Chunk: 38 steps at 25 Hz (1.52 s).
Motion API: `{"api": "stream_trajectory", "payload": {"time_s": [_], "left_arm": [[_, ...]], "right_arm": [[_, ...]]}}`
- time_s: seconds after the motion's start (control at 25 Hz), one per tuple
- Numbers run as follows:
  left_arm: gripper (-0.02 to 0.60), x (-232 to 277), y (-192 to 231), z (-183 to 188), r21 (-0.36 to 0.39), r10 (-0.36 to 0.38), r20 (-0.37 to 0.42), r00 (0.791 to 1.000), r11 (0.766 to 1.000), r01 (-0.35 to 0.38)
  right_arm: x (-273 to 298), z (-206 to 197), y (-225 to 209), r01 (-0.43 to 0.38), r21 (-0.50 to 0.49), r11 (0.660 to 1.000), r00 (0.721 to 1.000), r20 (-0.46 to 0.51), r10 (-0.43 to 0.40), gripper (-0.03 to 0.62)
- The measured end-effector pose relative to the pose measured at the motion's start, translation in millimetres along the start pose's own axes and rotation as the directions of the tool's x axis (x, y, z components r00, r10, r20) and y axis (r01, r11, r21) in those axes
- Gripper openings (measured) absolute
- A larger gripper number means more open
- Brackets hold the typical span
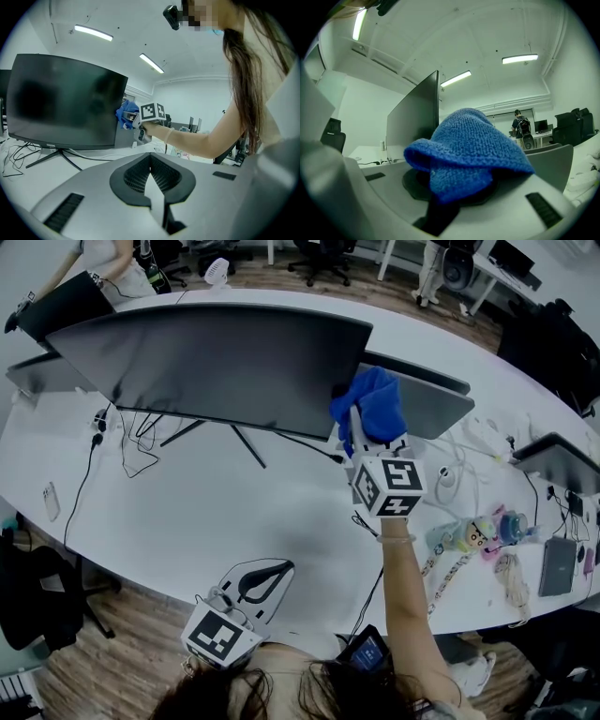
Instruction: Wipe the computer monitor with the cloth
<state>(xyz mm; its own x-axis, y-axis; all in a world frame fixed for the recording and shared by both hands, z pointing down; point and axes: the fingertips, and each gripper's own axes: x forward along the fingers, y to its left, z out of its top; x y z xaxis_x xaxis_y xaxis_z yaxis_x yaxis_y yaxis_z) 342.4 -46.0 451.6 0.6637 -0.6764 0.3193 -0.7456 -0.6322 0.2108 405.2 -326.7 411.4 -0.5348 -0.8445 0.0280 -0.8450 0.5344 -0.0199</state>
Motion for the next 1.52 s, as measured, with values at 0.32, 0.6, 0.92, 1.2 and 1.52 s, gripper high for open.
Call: {"api": "stream_trajectory", "payload": {"time_s": [0.32,0.6,0.92,1.2,1.52], "left_arm": [[0.009,2.4,3.5,-1.1,-0.002,-0.002,-0.009,1.0,1.0,0.002],[0.009,5.3,1.9,-0.5,-0.004,-0.013,-0.015,1.0,1.0,0.013],[0.009,5.9,4.1,-2.5,-0.014,-0.011,-0.023,1.0,1.0,0.01],[0.009,7.9,3.8,-4.2,-0.015,-0.015,-0.025,1.0,1.0,0.014],[0.009,9.2,6.5,-8.4,-0.026,-0.007,-0.032,0.999,1.0,0.006]], "right_arm": [[1.5,-11.0,-0.6,-0.001,0.005,1.0,1.0,-0.014,0.001,0.086],[2.0,-24.9,-1.6,0.005,0.018,1.0,0.999,-0.038,-0.004,0.086],[3.2,-37.4,-2.5,0.008,0.029,1.0,0.998,-0.06,-0.006,0.086],[4.6,-53.7,-3.3,0.014,0.037,0.999,0.996,-0.092,-0.01,0.086],[4.8,-68.6,-4.8,0.015,0.053,0.998,0.993,-0.116,-0.009,0.086]]}}
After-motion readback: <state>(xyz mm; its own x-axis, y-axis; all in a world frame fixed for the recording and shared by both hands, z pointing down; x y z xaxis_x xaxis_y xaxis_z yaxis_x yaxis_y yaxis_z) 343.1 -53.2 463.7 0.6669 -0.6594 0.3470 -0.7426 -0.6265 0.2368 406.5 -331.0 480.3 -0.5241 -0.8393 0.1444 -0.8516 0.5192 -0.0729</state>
